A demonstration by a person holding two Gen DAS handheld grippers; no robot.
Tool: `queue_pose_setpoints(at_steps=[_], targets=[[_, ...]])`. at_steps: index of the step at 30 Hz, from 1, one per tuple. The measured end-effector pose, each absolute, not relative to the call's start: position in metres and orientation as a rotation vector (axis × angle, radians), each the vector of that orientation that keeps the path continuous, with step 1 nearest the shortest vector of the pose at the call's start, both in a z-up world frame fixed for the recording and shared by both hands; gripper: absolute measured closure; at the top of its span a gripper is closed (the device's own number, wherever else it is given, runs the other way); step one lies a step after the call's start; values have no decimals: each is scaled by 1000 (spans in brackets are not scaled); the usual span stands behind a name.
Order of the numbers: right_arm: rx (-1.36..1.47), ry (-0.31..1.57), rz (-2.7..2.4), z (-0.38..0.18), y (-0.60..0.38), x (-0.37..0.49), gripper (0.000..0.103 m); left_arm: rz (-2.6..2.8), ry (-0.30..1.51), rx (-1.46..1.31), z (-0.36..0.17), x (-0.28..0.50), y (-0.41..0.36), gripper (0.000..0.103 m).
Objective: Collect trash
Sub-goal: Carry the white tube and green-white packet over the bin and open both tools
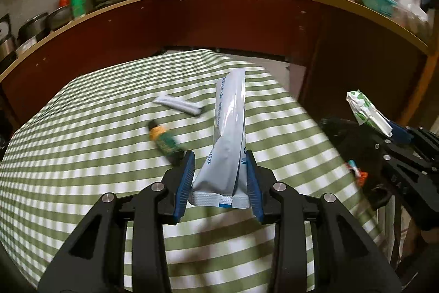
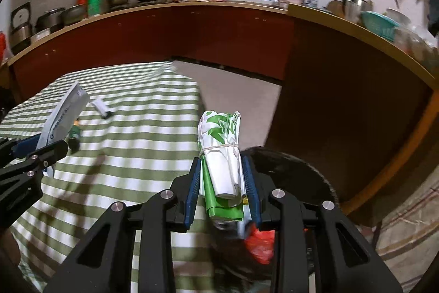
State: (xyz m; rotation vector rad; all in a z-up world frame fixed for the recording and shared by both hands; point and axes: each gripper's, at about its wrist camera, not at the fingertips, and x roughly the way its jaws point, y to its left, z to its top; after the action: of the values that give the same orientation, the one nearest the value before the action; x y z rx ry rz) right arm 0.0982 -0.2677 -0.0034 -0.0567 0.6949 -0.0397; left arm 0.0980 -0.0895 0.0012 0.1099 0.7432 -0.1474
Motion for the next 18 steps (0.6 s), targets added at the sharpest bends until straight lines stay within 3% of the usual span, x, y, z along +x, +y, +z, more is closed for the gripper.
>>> queue_pose_setpoints(at_steps=[18], targets=[[-55, 673, -166, -14, -331, 89, 71, -243, 740, 190, -25, 104, -195, 67]])
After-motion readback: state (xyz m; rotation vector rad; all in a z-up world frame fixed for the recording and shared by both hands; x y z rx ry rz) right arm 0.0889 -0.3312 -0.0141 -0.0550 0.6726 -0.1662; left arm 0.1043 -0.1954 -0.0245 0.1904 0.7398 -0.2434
